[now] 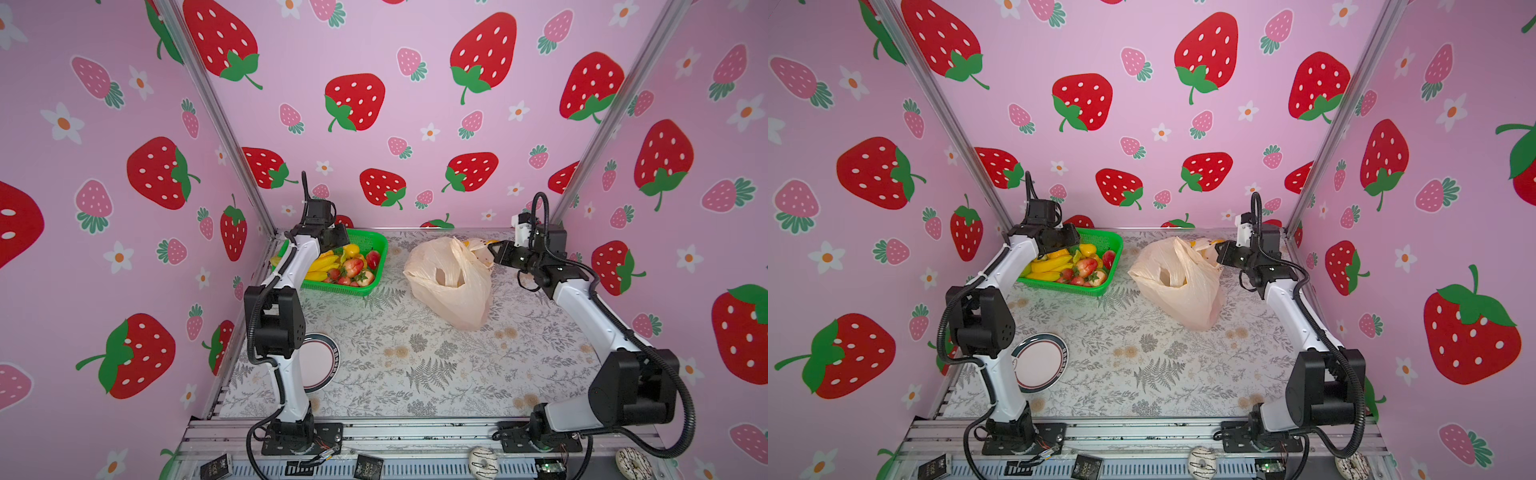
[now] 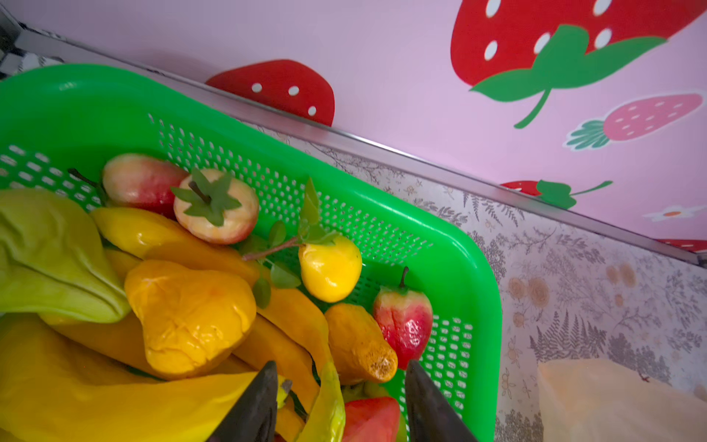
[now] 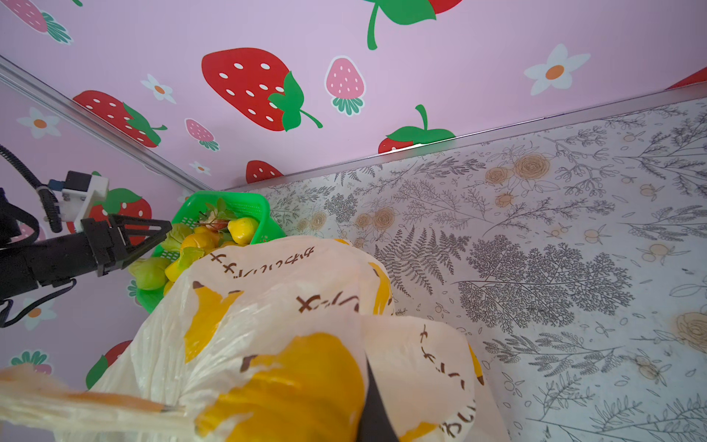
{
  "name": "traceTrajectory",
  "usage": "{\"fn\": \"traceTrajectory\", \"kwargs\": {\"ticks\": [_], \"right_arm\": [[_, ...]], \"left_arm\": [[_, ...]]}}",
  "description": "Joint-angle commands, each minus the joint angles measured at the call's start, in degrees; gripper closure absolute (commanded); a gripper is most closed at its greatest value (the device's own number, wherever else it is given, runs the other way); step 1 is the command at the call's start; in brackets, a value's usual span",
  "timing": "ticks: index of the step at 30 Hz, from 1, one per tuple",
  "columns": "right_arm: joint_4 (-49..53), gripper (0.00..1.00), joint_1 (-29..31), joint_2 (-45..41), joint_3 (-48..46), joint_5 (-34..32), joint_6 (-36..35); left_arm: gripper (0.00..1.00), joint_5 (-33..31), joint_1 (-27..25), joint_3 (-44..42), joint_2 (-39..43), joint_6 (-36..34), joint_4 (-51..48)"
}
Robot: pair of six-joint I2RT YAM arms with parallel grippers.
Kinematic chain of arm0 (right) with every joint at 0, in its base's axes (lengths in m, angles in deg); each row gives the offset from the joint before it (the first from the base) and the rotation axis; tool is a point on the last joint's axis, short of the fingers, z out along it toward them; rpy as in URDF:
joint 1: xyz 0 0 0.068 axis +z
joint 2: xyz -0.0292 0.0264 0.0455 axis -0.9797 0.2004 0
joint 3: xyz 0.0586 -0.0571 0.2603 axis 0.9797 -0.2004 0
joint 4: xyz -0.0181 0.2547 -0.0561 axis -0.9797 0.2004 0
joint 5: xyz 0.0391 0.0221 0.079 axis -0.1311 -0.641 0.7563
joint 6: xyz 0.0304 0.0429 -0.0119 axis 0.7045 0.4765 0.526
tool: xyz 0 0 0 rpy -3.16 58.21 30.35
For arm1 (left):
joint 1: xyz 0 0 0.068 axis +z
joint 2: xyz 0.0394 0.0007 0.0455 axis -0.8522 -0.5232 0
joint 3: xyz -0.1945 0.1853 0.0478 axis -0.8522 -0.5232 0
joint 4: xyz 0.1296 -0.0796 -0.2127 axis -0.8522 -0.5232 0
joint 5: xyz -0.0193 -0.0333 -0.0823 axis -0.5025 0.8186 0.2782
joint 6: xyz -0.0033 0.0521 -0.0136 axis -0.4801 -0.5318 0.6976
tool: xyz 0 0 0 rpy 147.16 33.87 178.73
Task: Place the fake fruits into the plastic bag and tie a complex knot
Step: 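Lower the left gripper into the green basket toward the fruits, then grasp the yellow lemon with green leaves using the left gripper and lift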
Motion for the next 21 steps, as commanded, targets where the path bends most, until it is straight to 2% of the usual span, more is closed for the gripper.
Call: {"fn": "traceTrajectory", "kwargs": {"ticks": [1,9,20,21], "right_arm": [[-0.65,0.93,0.17,0.37,-0.61,0.62,-0.52],[-0.6,0.93,0.18,0.03,-1.33,0.55,-0.79],[-0.55,0.93,0.22,0.24,-1.64,0.53,-0.88],[-0.55,0.93,0.21,0.28,-1.63,0.5,-0.88]], "left_arm": [[0.43,-0.97,1.28,4.14,-3.73,-0.77,-2.64],[0.44,1.21,3.56,13.16,-11.12,-0.32,-5.88],[0.66,2.62,5.03,22.64,-19.43,-1.3,-10.48],[0.69,4.17,5.1,23.3,-19.91,-1.41,-10.92]]}}
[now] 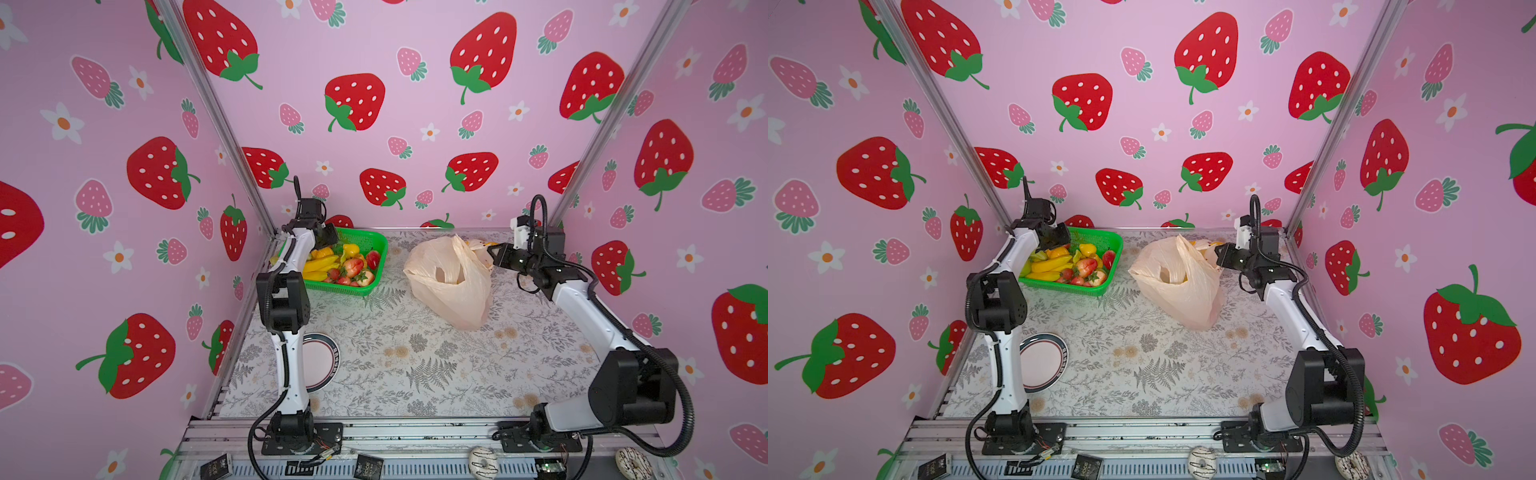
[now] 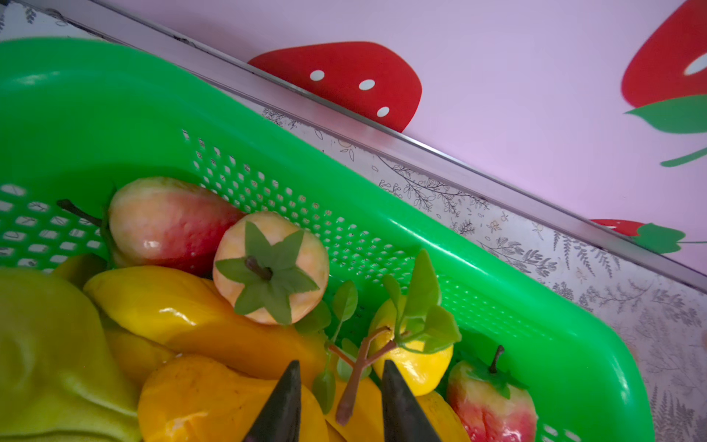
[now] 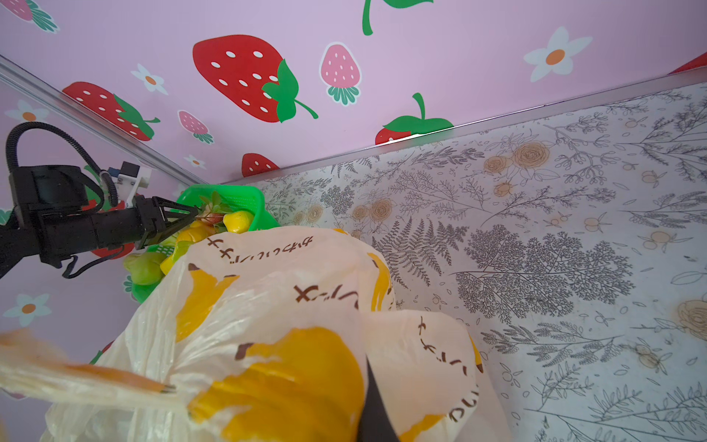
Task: Place the fake fruits into the plastic bag and tie a complex knot
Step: 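Grasp the yellow lemon with green leaves using the left gripper and lift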
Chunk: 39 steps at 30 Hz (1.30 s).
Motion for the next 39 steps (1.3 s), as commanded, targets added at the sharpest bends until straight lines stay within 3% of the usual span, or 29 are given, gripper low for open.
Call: {"fn": "traceTrajectory", "kwargs": {"ticks": [1,8,17,19,23,32,39], "right_arm": [[-0.53,0.93,0.2,0.39,-0.53,0.47,-0.66],[-0.35,0.93,0.17,0.41,-0.67,0.45,-0.82],[-0.44,0.93,0.17,0.51,-1.1,0.4,-0.88],[-0.44,0.93,0.19,0.49,-1.13,0.44,-1.01],[-0.38,0.93,0.19,0.38,-1.12,0.53,-1.01],[-0.26,0.93,0.21,-0.56,-0.9,0.51,-0.57],[-0.8,0.93,0.26,-1.83,-1.33,1.15,0.39]], "left_arm": [[0.71,2.66,0.29,4.3,-1.55,-0.93,-3.57],[0.85,4.62,0.44,6.6,-2.92,-0.74,-4.6],[0.93,4.84,0.43,6.66,-2.44,-0.25,-4.84],[1.0,4.58,0.44,6.61,-2.05,-0.18,-4.86],[1.0,5.04,0.49,6.37,-0.16,0.64,-4.35],[1.0,4.92,0.47,2.03,10.39,2.27,0.24],[1.0,5.83,-1.14,-10.33,27.3,4.87,6.26]]}}
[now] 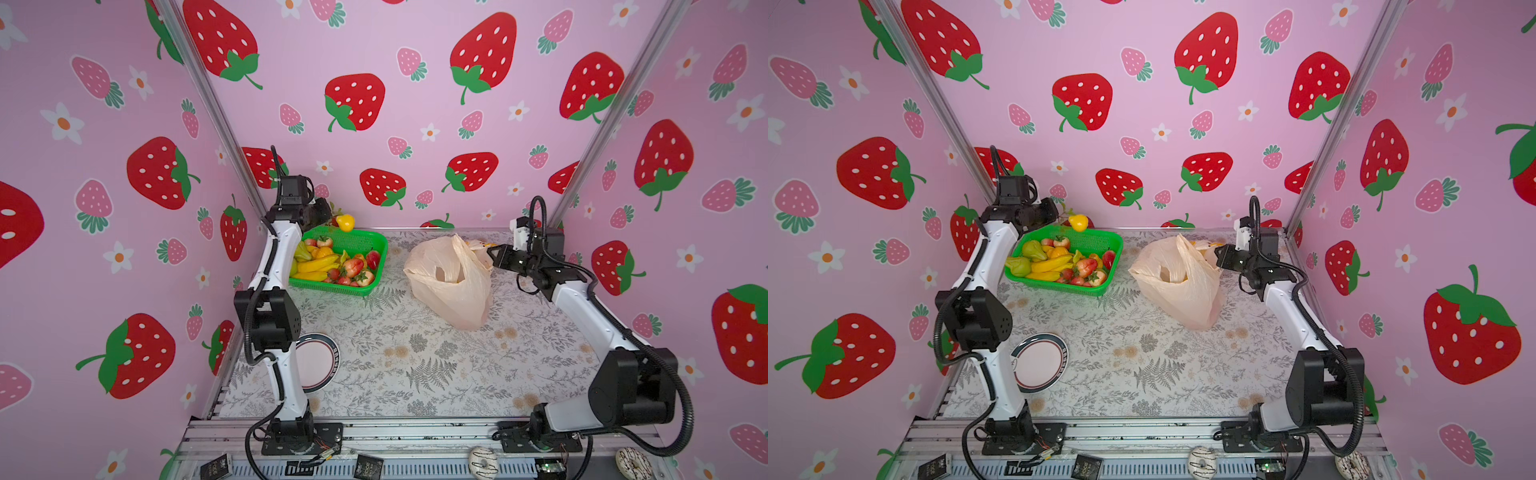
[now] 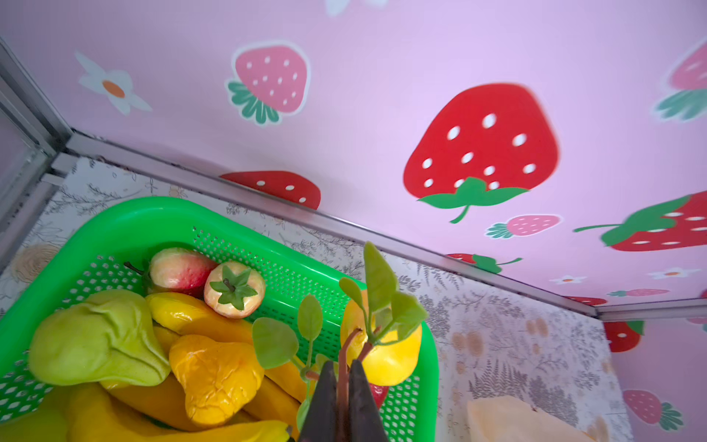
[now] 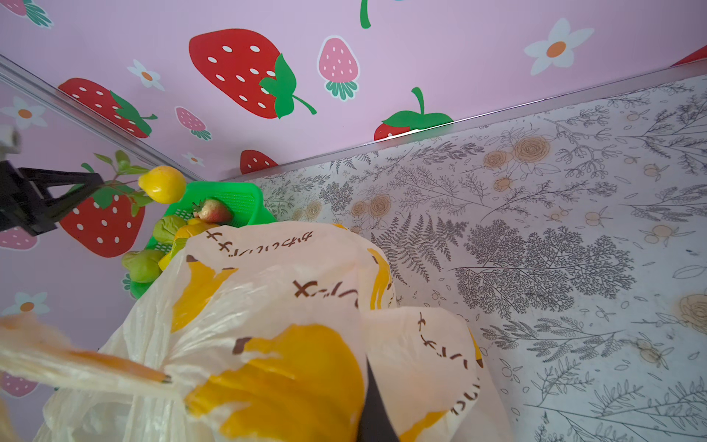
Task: Place the fake fruits into the plastic bag and tie a complex knot
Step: 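Grasp the yellow lemon with green leaves using the left gripper and lift, then carry the lemon with the left gripper over the bag opening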
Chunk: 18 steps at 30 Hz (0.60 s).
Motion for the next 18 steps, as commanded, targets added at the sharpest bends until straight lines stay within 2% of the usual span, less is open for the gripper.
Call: {"fn": "traceTrajectory", "kwargs": {"ticks": [1,5,9,14,18], "right_arm": [[-0.94,0.93,0.36,-2.01,-0.75,0.99,0.48],[-1.34,0.93,0.59,-2.39,-0.66,1.39,0.86],[-1.87,0.93,0.96,-3.0,-0.66,2.22,1.08],[-2.37,0.93,1.53,-3.8,-0.76,2.94,1.64],[-2.46,0.93,1.7,-4.92,-1.0,2.59,1.82]], "left_arm": [[1.0,1.71,-1.72,-7.98,10.17,2.63,5.48],[1.0,2.0,-6.79,-19.69,23.89,4.25,11.22],[1.0,3.54,-15.6,-29.9,34.21,6.38,16.74],[1.0,2.81,-26.53,-34.32,37.15,6.68,16.12],[1.0,-1.15,-33.71,-37.71,37.34,5.48,14.91]]}}
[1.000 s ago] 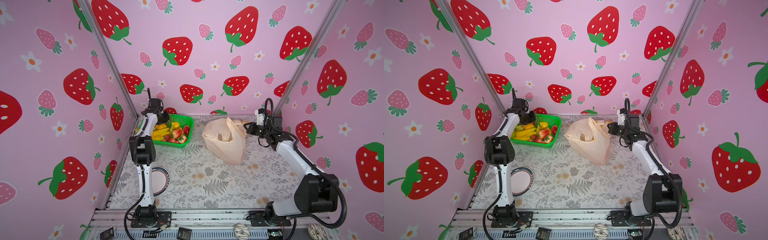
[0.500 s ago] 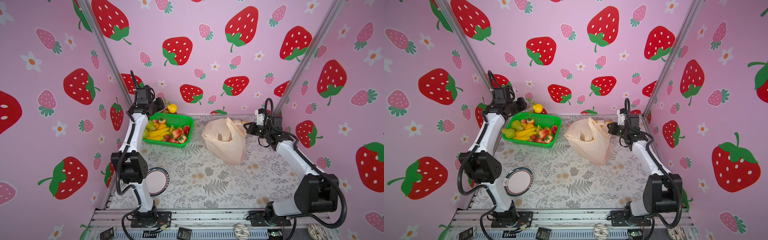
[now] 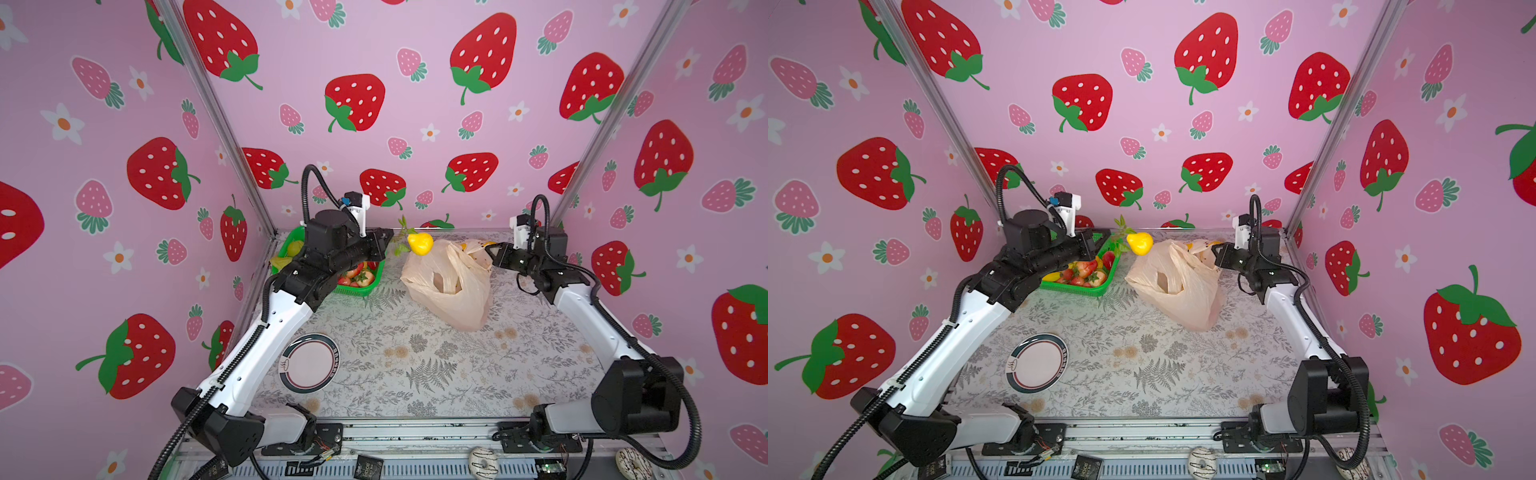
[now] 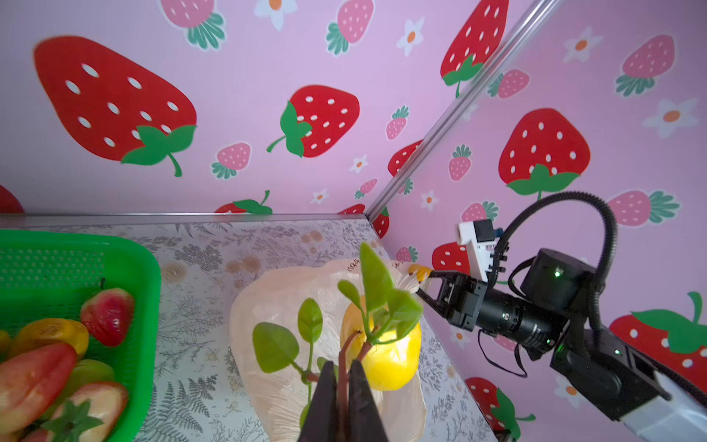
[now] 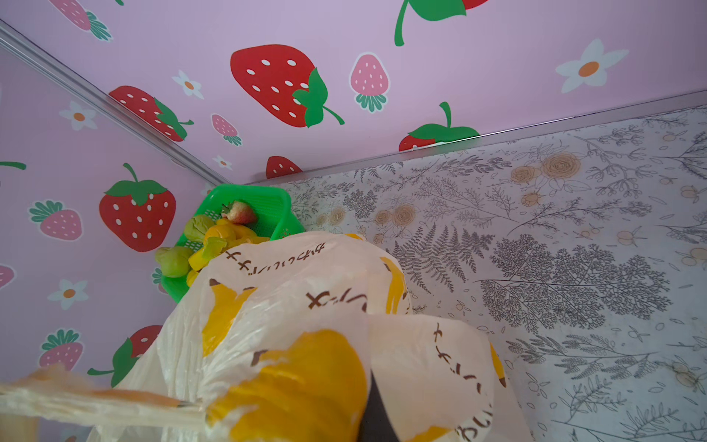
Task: Place the fake fruits into the plastic bag and tie a complex knot
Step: 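Carry the lemon with the left gripper over the bag opening, then lower the lemon into the bag and open the left gripper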
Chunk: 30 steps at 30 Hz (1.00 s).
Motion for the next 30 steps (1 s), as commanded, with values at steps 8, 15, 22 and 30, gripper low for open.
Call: {"fn": "traceTrajectory", "kwargs": {"ticks": [8,15,22,30], "right_arm": [[-1.54,0.93,0.53,-2.53,-1.24,0.18,1.32],[-2.75,0.93,2.11,-2.26,-1.63,0.68,2.46],[-3.27,0.93,3.15,-3.11,-2.29,1.14,3.04],[-3.16,0.93,3.14,-3.55,-3.09,0.15,2.26]], "left_arm": [[1.0,-5.01,-11.63,-7.94,-0.36,-0.65,-0.94],[1.0,-3.29,-14.52,-7.66,-5.04,-1.25,-0.53],[1.0,-3.81,-16.19,-0.83,-15.29,-1.95,0.43],[1.0,-0.55,-17.41,5.22,-27.48,1.75,5.41]]}}
